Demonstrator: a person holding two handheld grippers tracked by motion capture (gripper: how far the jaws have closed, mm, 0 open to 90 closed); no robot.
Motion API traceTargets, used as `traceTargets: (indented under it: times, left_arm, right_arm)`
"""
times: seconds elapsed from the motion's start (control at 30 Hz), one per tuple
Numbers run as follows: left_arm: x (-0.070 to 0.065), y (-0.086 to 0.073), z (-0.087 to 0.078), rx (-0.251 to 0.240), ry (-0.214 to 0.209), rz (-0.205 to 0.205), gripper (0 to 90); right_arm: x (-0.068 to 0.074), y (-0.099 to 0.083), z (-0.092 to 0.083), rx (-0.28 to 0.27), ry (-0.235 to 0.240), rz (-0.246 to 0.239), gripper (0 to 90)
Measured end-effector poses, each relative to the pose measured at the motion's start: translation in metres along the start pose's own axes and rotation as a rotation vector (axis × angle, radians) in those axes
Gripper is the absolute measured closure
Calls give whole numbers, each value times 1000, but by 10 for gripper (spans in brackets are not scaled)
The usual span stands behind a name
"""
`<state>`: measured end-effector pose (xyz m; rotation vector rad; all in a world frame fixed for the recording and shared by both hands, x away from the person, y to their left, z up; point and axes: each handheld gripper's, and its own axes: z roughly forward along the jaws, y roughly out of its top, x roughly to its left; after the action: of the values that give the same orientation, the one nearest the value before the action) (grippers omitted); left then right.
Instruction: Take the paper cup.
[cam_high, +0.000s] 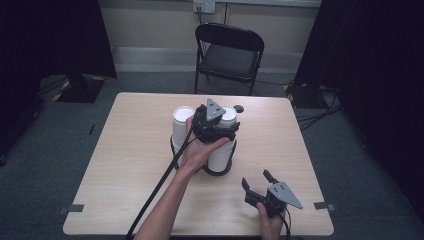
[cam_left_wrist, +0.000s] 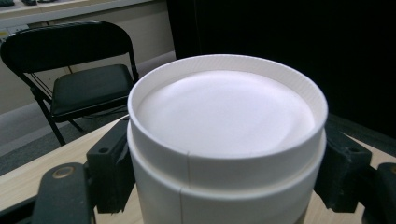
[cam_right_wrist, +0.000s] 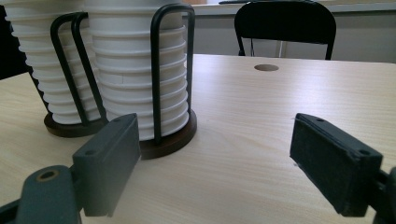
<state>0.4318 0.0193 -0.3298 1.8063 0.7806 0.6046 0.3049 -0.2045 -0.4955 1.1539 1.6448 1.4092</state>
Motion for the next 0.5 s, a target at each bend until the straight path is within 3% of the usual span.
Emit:
traceTargets:
  times: [0.5]
  left_arm:
    - [1, 8, -12, -102, 0, -31, 214]
  right_arm:
    - [0, 0, 1, 3, -2, 0, 155]
